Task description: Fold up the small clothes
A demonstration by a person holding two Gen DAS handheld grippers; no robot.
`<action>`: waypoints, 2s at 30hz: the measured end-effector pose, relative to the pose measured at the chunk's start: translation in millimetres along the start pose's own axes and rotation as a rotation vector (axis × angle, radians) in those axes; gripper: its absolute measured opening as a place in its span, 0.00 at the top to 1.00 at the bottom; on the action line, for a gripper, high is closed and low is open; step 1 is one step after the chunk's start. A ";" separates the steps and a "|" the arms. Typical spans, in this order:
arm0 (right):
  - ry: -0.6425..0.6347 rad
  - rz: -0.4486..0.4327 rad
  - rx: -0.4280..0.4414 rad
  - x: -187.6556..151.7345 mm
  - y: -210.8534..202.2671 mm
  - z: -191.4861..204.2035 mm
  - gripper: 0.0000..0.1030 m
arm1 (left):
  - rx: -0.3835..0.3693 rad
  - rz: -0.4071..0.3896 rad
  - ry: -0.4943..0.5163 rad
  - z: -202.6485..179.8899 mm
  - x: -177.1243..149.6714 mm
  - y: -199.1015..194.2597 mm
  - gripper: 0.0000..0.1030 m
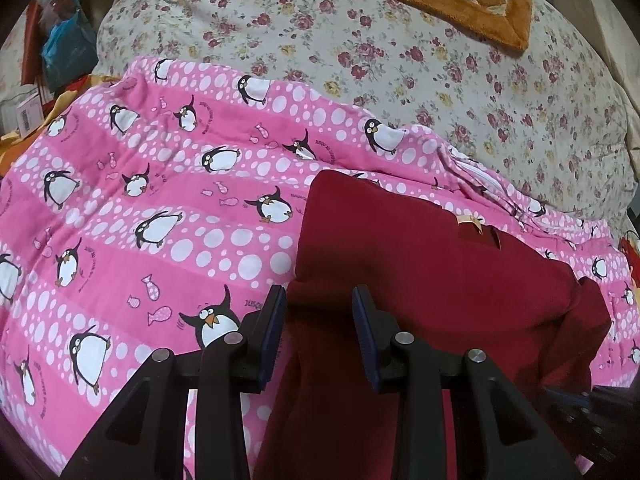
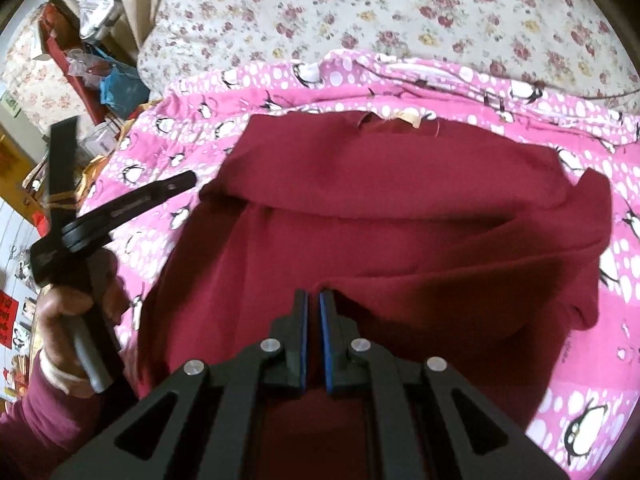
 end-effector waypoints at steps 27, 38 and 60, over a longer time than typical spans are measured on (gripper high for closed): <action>0.132 -0.124 -0.013 -22.4 -55.6 -37.2 0.57 | -0.361 0.174 0.107 -38.9 -23.2 -18.4 0.76; 0.229 -0.161 -0.018 -50.2 -84.7 -72.3 0.54 | -0.310 0.233 0.354 -87.2 -71.1 -24.9 0.76; 0.347 -0.279 -0.018 -64.5 -131.0 -120.8 0.50 | -0.561 0.036 0.282 -163.7 47.8 -139.1 1.00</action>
Point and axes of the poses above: each gripper's, at about its wrist camera, not at the fingertips, and y roughly the way its jaws point, z to its left, x to its top, the point moved 2 cm from there along y, roughly the way its jaws point, and after that the axes turned 8 degrees about x, right-handed, at the moved point
